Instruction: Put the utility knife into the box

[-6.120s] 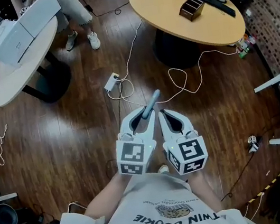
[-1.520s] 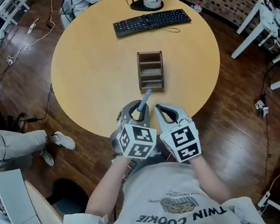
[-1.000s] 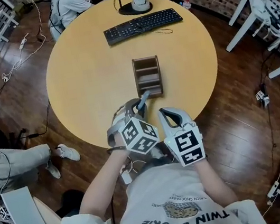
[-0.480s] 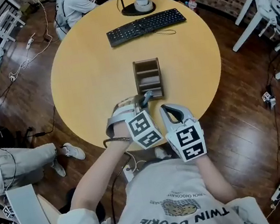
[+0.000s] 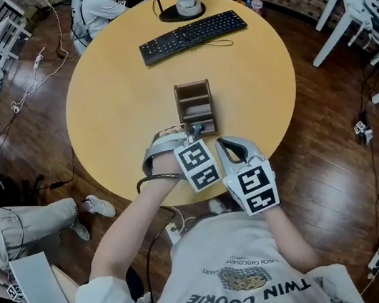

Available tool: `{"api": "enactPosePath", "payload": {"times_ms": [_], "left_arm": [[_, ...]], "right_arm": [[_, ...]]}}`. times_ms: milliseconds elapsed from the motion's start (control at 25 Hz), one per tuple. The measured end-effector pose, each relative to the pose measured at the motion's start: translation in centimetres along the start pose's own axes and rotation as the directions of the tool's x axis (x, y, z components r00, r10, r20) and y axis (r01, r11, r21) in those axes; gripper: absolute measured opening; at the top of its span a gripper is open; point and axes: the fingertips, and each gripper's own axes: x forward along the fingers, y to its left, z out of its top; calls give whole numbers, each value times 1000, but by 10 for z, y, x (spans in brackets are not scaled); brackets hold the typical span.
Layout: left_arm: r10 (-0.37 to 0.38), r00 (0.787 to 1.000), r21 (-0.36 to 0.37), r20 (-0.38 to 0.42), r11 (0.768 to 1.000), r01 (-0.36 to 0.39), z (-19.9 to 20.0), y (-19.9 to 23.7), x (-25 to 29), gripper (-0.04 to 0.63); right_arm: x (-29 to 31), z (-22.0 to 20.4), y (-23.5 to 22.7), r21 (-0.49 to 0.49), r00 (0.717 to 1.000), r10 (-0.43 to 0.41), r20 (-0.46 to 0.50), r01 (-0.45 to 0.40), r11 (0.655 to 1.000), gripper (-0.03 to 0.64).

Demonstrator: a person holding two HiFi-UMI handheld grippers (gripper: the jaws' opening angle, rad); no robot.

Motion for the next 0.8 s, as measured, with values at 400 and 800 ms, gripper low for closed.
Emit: {"api": "enactPosePath", "payload": {"times_ms": [400,800], "left_arm": [[9,997,149,-71,989,2,0,6,18,74],[13,998,189,-65,982,0,5,3,22,77]], "right_arm": [[1,-12,-10,-29,999,14,-49,-16,999,-2],[3,-15,-12,-37,997,38,-64,-40,999,-1]]}}
